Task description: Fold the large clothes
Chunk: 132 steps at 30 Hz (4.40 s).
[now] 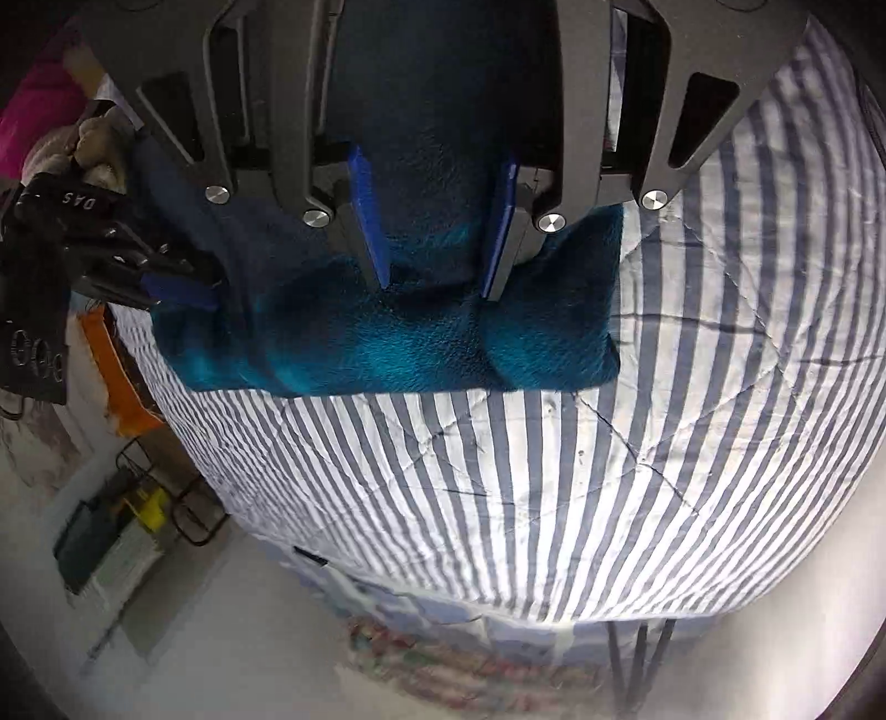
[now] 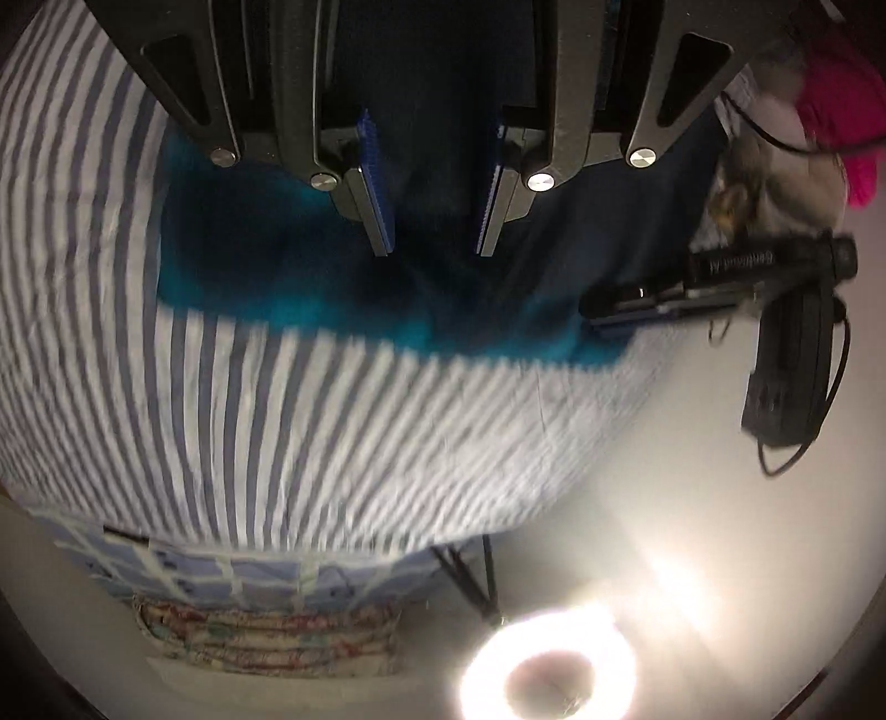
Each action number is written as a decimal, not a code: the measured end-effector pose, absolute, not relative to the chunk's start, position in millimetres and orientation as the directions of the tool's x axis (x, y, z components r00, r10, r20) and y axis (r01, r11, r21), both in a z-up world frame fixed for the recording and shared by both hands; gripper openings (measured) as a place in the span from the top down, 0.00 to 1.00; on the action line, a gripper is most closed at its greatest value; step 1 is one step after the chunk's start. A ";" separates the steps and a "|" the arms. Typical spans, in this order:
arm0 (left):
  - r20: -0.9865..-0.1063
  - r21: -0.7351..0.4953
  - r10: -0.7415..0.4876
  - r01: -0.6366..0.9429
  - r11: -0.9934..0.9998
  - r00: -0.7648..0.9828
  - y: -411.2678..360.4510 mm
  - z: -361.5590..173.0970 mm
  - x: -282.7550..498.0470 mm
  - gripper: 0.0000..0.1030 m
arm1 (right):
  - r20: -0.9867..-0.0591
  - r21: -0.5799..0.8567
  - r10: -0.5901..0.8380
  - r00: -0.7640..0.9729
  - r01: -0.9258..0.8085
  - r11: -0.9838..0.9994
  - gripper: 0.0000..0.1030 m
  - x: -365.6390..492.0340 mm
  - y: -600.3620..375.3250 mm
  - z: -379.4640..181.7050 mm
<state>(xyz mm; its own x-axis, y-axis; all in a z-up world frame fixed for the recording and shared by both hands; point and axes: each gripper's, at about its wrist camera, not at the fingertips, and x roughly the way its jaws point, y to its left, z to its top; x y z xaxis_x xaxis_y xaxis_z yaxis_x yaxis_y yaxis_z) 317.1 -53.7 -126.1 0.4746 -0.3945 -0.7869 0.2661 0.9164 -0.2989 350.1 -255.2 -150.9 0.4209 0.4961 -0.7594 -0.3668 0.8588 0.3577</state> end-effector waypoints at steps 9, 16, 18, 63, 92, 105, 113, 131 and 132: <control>-0.688 -0.374 -0.433 0.226 0.899 0.582 -6.4 -69.3 300.8 0.64 | -0.694 0.407 0.545 0.471 -0.369 0.836 0.71 330.8 -277.2 -124.3; -0.702 -0.428 -0.429 0.145 0.892 0.568 17.7 -81.9 316.2 0.64 | -0.646 0.477 0.536 0.543 -0.261 0.839 0.69 340.4 -327.6 -114.7; -0.751 -0.380 -0.399 0.150 0.913 0.526 9.7 -101.8 323.3 0.64 | -0.661 0.486 0.533 0.528 -0.239 0.840 0.69 347.1 -330.1 -128.1; -0.693 -0.680 -0.632 -0.023 0.733 0.346 53.4 -172.2 267.0 0.22 | -0.561 0.768 0.741 0.370 -0.101 0.632 0.24 291.9 -381.7 -226.0; -0.713 -0.513 -0.558 0.226 0.828 0.424 -17.9 -84.0 246.7 0.73 | -0.735 0.378 0.472 0.487 -0.283 0.881 0.74 264.0 -318.6 -125.6; -0.667 -0.494 -0.602 0.345 0.798 0.438 -117.0 -49.1 319.8 0.73 | -0.711 0.265 0.369 0.598 -0.258 0.929 0.75 278.6 -388.0 -82.8; -0.626 -0.462 -0.628 0.430 0.776 0.462 -215.9 -40.1 415.1 0.74 | -0.687 0.180 0.269 0.675 -0.201 0.963 0.75 342.2 -459.2 -58.2; -0.586 -0.492 -0.655 0.434 0.755 0.477 -370.3 -100.2 577.7 0.74 | -0.604 0.034 0.050 0.796 -0.037 0.999 0.76 498.5 -594.2 -78.4; -0.595 -0.501 -0.657 0.425 0.754 0.463 -370.7 -108.5 582.8 0.74 | -0.601 0.048 0.052 0.798 -0.029 0.998 0.76 503.8 -597.8 -84.5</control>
